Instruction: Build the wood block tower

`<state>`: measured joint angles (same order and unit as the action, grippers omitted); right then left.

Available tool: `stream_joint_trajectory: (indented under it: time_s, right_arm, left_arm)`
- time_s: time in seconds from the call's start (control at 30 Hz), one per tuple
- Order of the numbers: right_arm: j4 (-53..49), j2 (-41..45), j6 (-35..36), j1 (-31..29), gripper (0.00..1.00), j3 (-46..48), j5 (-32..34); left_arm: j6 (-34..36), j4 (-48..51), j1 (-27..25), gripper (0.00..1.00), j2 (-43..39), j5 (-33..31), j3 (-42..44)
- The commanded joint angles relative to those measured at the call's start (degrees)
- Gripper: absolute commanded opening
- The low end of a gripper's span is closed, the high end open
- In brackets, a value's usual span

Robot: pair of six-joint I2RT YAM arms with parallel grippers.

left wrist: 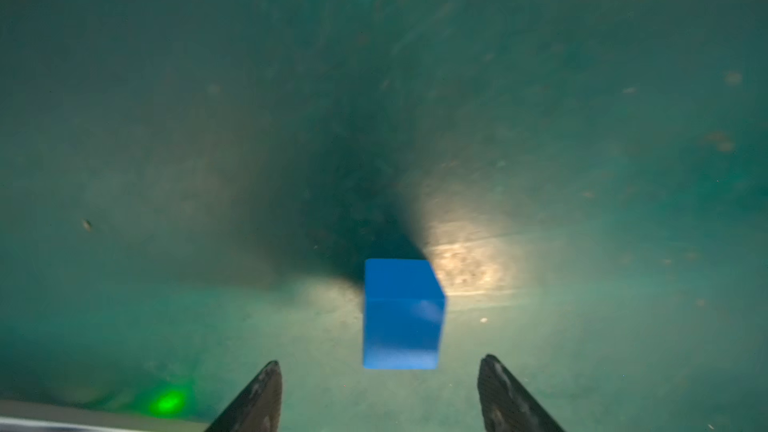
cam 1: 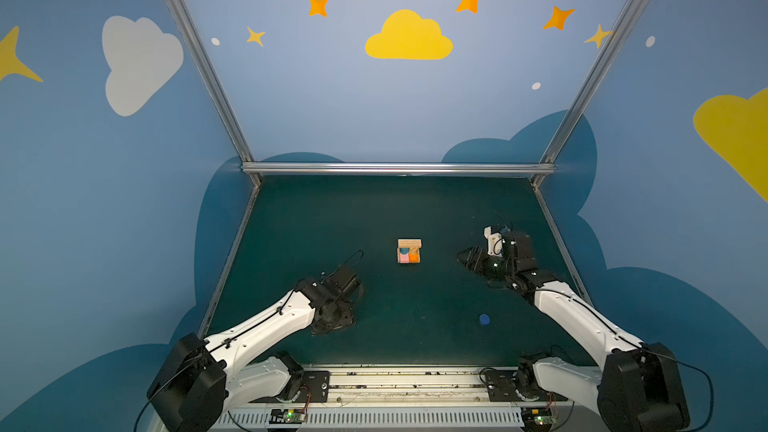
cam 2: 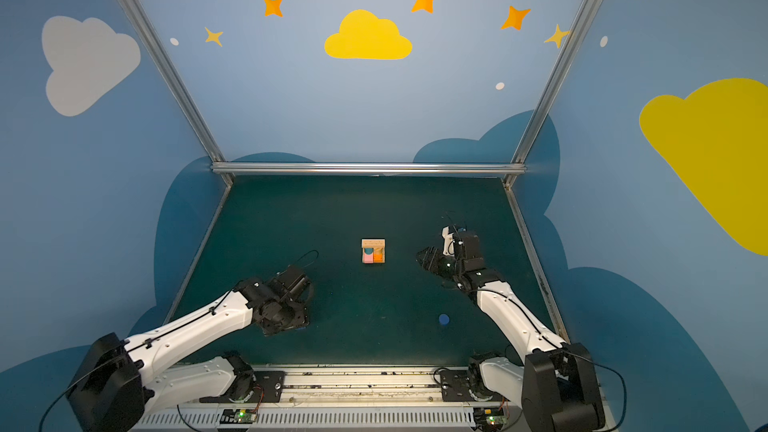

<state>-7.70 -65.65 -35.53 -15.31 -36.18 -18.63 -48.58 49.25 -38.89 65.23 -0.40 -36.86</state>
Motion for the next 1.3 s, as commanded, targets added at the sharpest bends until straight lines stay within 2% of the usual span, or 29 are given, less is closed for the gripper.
stream_joint_trajectory:
  time_s: [0.0, 0.33, 0.97, 1.27]
  right_arm:
    - [-1.58, 1.59, 0.72, 0.38, 0.63, 1.06, 1.23]
    - [-1.48, 1.96, 0.36, 0.64, 0.63, 1.61, 1.14]
    - [-1.88, 2.72, 0.22, 1.03, 0.63, 1.73, 0.89]
    - [-1.09, 1.71, -0.17, 0.99, 0.63, 1.72, 0.19]
  left_arm:
    - [-3.27, -0.55, -0.32, 0.74, -1.49, -0.26, 0.95]
    - [-3.45, -1.40, -0.34, 0.63, 1.79, -2.82, -0.11]
    - [-2.36, -4.08, -1.56, 0.49, 6.93, -1.71, -1.77]
    - [-2.35, -2.68, -2.85, 0.39, 8.35, -2.57, -2.91]
